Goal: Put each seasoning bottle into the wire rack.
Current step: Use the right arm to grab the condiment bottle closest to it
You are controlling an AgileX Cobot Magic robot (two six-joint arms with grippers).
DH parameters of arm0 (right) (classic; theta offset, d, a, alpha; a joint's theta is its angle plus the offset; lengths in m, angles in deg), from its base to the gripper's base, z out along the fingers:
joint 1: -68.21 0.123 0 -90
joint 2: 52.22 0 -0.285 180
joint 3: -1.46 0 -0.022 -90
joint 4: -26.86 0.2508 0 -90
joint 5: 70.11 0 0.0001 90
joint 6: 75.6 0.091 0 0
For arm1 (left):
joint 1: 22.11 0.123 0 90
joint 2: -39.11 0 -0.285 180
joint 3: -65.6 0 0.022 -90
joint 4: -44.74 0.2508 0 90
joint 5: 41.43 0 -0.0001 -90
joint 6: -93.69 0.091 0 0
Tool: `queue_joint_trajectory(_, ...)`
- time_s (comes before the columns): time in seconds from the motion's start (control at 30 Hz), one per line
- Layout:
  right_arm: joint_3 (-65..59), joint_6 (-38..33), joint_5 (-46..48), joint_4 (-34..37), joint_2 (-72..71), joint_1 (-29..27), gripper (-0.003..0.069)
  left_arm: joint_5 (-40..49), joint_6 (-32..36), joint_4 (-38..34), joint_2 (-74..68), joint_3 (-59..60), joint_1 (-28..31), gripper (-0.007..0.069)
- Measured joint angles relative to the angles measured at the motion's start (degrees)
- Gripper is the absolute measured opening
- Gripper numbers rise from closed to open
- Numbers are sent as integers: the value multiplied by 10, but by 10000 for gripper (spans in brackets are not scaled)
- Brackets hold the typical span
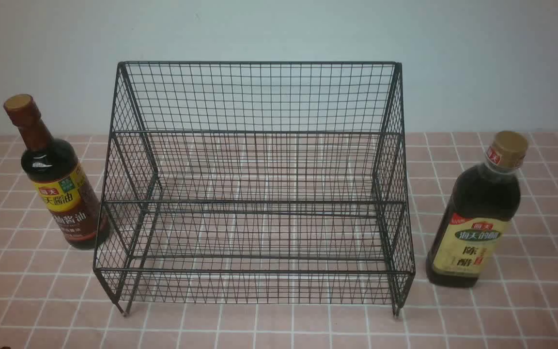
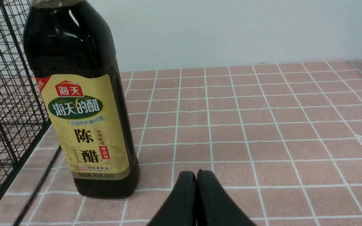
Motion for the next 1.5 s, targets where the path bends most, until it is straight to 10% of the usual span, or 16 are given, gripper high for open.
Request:
queue_joint_trajectory(1.03, 0, -6, -1, 1, 0, 0, -14, 0, 0, 0, 0, 0, 0, -4)
queue_joint_trajectory(1.5, -4, 6, -269, 189, 0, 0, -14, 0, 0, 0, 0, 0, 0, -4)
